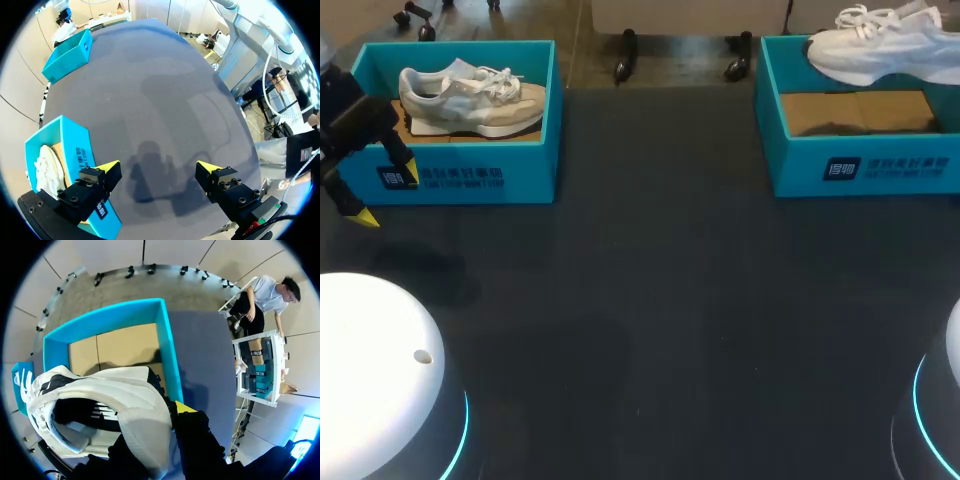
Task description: Take the shoe out of the shoebox, open the shoe tongue, remove and reinsert the insole, then place the shoe into the shoebox
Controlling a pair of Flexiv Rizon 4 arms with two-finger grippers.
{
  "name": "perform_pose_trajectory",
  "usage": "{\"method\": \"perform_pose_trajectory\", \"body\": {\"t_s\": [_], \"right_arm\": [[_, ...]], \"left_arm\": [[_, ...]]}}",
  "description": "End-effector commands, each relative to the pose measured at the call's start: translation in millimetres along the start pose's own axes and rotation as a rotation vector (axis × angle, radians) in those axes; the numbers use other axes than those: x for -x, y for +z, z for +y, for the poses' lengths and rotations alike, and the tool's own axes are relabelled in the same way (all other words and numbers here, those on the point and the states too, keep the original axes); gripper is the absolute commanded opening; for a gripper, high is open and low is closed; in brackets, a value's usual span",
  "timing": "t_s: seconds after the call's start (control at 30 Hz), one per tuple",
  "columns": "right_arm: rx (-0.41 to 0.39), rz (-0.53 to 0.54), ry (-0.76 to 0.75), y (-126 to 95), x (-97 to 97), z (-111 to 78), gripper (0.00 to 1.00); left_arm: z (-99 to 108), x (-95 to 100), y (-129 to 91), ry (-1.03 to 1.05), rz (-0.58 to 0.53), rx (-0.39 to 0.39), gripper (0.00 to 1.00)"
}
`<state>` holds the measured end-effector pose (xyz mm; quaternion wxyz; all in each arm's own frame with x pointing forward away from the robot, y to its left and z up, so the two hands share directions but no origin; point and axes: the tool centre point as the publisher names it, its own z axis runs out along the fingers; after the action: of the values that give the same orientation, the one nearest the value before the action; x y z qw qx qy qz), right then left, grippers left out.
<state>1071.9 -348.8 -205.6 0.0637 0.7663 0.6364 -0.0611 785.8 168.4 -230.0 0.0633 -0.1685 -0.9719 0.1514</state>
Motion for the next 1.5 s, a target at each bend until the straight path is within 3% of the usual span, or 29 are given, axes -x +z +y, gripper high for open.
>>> {"method": "perform_pose_trajectory", "body": {"t_s": [0.03, 0.2, 0.47, 0.7, 1.0, 1.5], "right_arm": [[0.007, 0.002, 0.0, -2, 0.7, -3.4, 0.0], [0.086, -0.042, -0.022, 0, -9.6, -1.3, 0.0], [0.075, -0.043, -0.012, 21, -9.0, -1.5, 0.0], [0.082, -0.055, -0.016, 28, -8.4, -5.3, 0.0], [0.086, -0.073, -0.025, 38, -22.0, -14.0, 0.0], [0.077, -0.092, -0.01, 55, -19.0, -22.2, 0.0]], "left_arm": [[0, -0.3, -1, 0.0, 0.002, 0.003, 1.0], [0, -0.3, -1, 0.0, 0.002, 0.003, 1.0], [0, -0.3, -1, 0.0, 0.002, 0.003, 1.0], [0, -0.3, -1, 0.0, 0.002, 0.003, 1.0], [0, -0.3, -1, 0.0, 0.002, 0.003, 1.0], [0, -0.3, -1, 0.0, 0.002, 0.003, 1.0]]}}
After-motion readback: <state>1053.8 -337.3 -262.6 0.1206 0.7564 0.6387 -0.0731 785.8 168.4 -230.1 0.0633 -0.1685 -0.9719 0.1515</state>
